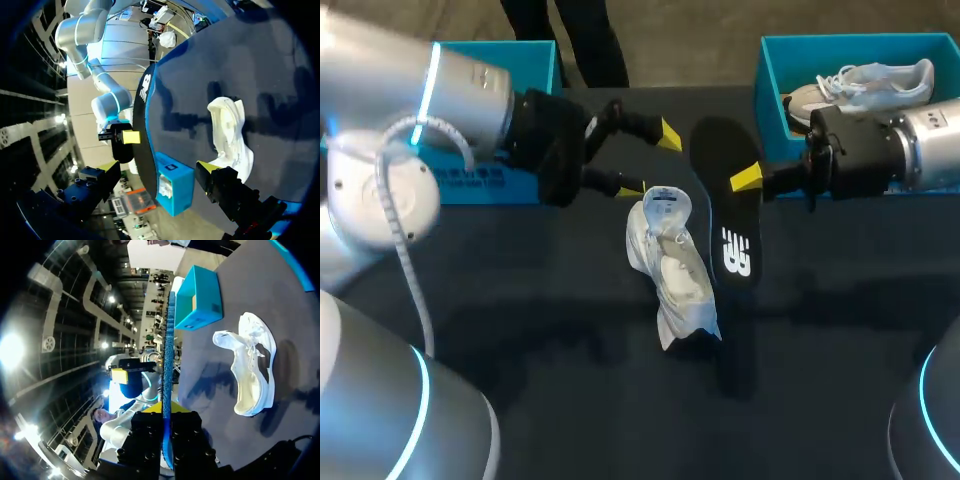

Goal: Take the shoe out of the shoebox, open the shoe tongue, remove and reinsert the insole, then place the shoe into the shoebox

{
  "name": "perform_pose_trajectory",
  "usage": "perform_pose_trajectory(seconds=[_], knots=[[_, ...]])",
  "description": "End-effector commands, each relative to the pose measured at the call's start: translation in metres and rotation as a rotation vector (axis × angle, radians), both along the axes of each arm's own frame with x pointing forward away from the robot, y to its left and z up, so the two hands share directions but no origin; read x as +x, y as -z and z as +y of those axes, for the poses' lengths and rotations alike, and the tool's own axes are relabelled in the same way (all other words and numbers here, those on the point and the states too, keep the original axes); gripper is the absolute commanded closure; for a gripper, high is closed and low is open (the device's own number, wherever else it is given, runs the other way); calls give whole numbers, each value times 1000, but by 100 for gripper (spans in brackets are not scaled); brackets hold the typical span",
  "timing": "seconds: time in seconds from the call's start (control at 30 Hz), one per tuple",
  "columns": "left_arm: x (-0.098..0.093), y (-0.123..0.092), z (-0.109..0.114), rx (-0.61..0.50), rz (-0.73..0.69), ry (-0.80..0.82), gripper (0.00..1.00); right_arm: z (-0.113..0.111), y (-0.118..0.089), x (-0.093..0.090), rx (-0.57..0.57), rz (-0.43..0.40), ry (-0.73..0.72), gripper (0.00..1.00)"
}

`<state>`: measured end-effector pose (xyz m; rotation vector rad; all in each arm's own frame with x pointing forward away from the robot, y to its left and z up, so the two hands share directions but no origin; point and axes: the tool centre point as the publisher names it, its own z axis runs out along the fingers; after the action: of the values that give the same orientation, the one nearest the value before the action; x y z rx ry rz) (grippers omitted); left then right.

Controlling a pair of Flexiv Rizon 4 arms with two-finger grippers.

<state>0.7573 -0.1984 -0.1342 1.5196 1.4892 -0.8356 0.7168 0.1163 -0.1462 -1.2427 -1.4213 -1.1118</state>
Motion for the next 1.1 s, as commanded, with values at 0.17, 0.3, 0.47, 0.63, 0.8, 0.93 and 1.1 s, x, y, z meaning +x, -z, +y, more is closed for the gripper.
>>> perform_pose_trajectory(seconds=[0.17,0.3,0.47,0.63,0.8,0.93,1.1], knots=[[-8,11,-16,-493,-34,2,0,14,-1,-4,2,4,-19,100],[-11,12,-23,-570,-84,2,0,20,0,-8,15,7,-23,100],[-13,14,-30,-572,-84,-3,0,24,2,-13,11,19,-28,100],[-15,12,-34,-591,-70,-10,0,24,2,-15,12,20,-23,100],[-21,11,-36,-599,-59,-8,0,26,2,-17,11,18,-21,100],[-20,11,-40,-597,-55,-18,0,29,5,-18,15,22,-26,100],[-17,12,-46,-584,-52,-31,0,31,6,-19,8,24,-29,100]])
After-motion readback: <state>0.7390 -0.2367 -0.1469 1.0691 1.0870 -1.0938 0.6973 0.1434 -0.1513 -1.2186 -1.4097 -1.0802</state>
